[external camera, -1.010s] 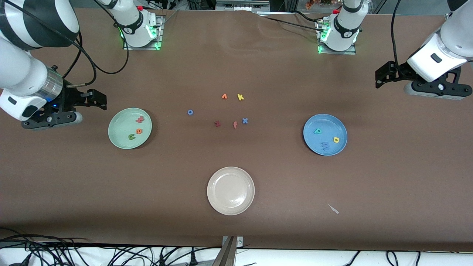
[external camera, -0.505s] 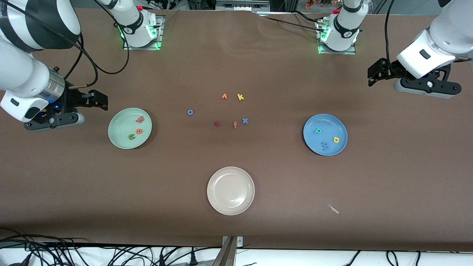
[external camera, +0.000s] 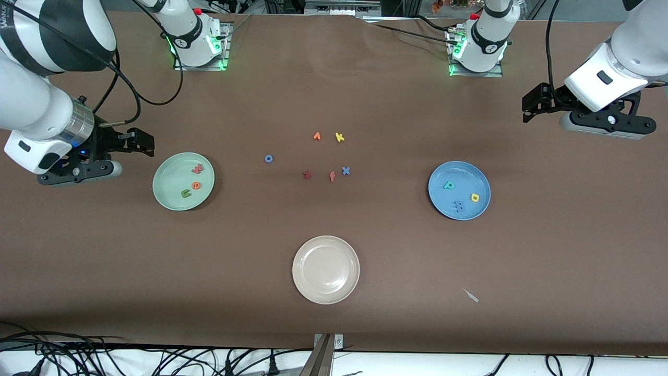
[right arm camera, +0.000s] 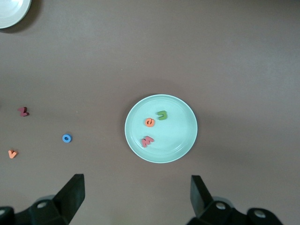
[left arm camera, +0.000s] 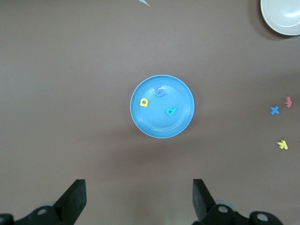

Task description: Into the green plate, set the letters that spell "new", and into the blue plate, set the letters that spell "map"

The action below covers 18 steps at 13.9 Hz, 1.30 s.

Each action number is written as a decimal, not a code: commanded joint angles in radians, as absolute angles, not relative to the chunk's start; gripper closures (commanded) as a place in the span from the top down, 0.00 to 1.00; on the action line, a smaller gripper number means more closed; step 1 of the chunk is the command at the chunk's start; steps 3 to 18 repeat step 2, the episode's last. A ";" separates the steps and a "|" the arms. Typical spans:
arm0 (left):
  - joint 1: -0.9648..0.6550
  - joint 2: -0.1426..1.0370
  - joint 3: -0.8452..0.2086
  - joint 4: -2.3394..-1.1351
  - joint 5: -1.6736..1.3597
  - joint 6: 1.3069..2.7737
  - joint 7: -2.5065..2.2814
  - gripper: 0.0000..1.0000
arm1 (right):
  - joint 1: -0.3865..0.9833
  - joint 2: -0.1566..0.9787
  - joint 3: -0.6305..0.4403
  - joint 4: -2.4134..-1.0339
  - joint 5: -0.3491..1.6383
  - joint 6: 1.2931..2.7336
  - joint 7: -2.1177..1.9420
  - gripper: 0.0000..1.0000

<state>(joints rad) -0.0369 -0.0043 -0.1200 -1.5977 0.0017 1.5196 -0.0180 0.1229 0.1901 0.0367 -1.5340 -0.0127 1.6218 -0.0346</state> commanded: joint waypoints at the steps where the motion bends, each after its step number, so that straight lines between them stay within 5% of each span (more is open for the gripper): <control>1: -0.034 0.000 -0.120 -1.575 0.020 1.502 0.000 1.00 | 0.129 0.206 0.038 -1.502 -0.021 1.605 -0.028 1.00; 18: -0.034 0.000 -0.120 -1.575 0.020 1.502 0.000 1.00 | 0.129 0.210 0.040 -1.500 -0.023 1.605 -0.032 1.00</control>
